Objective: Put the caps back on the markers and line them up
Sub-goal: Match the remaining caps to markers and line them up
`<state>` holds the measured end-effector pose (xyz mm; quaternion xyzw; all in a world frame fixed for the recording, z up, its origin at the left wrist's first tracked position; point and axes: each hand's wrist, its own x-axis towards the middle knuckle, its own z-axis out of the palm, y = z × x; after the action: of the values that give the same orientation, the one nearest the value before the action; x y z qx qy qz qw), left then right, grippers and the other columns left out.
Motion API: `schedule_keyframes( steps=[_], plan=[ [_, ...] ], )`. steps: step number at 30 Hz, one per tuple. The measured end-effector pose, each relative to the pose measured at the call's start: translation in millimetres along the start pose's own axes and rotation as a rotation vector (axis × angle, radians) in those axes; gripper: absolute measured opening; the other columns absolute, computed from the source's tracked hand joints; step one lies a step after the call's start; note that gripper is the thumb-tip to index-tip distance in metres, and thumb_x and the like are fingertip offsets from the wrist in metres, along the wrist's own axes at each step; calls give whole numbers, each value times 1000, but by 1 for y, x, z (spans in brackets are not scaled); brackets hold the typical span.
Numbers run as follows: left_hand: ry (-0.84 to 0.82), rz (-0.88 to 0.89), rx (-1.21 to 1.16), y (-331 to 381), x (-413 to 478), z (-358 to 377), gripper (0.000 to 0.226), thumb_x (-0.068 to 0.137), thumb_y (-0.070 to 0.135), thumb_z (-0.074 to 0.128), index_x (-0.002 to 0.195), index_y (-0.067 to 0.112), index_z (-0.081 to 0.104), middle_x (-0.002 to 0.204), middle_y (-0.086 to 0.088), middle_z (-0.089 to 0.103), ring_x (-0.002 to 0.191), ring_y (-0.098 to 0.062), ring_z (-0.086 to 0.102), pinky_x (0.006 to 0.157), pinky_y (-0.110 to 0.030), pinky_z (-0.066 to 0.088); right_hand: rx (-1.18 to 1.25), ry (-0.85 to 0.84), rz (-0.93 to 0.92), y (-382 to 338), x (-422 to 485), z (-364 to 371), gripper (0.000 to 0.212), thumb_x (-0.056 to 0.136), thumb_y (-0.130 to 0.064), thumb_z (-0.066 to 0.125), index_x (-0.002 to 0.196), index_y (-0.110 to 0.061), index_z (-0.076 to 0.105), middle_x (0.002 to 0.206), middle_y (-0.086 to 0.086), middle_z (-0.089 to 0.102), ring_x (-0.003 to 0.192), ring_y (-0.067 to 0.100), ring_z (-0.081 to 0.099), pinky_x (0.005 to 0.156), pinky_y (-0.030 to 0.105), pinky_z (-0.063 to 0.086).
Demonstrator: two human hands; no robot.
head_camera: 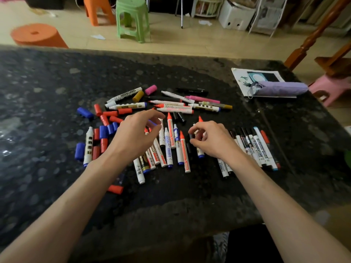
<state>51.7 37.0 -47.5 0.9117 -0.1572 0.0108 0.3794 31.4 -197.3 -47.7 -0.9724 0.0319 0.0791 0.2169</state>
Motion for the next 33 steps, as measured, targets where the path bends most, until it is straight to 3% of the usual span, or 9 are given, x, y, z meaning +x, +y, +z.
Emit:
schedule_keyframes(
  steps=[5,10,14,20,24,27,29,33],
  plan=[
    [6,-14,13,0,1,-6,25,97,21,63,119,32,68,101,18,70,93,1,67,80,-35,59,-36,-108,-57,2,-4,-2,40,90,-24,79,127,-35,69,94,-14,60,78,2,58,78,29,55],
    [10,-36,39,-2,3,-10,27,98,18,63,124,26,68,104,15,68,92,2,64,69,-14,47,-78,-193,-95,4,-5,-5,44,89,-26,80,131,-34,67,96,-14,59,79,2,56,74,25,50],
    [-15,-36,42,-2,3,-10,26,98,18,63,121,27,69,102,17,68,94,1,66,77,-27,57,-118,-214,-115,8,-3,-5,44,86,-30,83,127,-36,68,95,-14,59,79,3,57,75,27,54],
    [-71,-46,41,-3,4,-9,24,98,21,63,121,29,68,100,19,66,94,3,64,75,-16,48,-103,-236,-142,8,-4,-7,39,83,-41,85,119,-37,69,94,-15,62,80,2,61,74,28,56],
    [-163,-94,-39,2,4,-9,23,100,26,62,122,29,68,99,16,71,85,4,67,70,-13,49,225,-114,-188,1,-6,-10,33,82,-30,88,110,-33,71,94,-13,72,81,3,71,74,22,57],
    [-342,-119,-191,10,1,-7,20,102,34,59,117,26,70,90,12,77,78,-1,74,80,-38,61,508,-108,-276,-19,-9,-4,34,83,-22,87,113,-27,72,97,-7,76,85,9,75,67,18,51],
    [-382,-117,-243,13,-1,-8,19,101,34,60,110,25,74,87,11,78,79,-3,75,82,-43,62,578,-85,-324,-31,-10,2,34,85,-22,86,116,-27,71,98,-7,76,83,10,74,64,18,50],
    [-298,-186,-269,7,1,-17,13,99,31,65,100,24,75,79,11,78,72,-3,75,72,-22,57,533,-26,-346,-40,-4,8,37,87,-31,84,121,-34,70,97,-8,73,77,7,71,62,17,49]
  ],
)
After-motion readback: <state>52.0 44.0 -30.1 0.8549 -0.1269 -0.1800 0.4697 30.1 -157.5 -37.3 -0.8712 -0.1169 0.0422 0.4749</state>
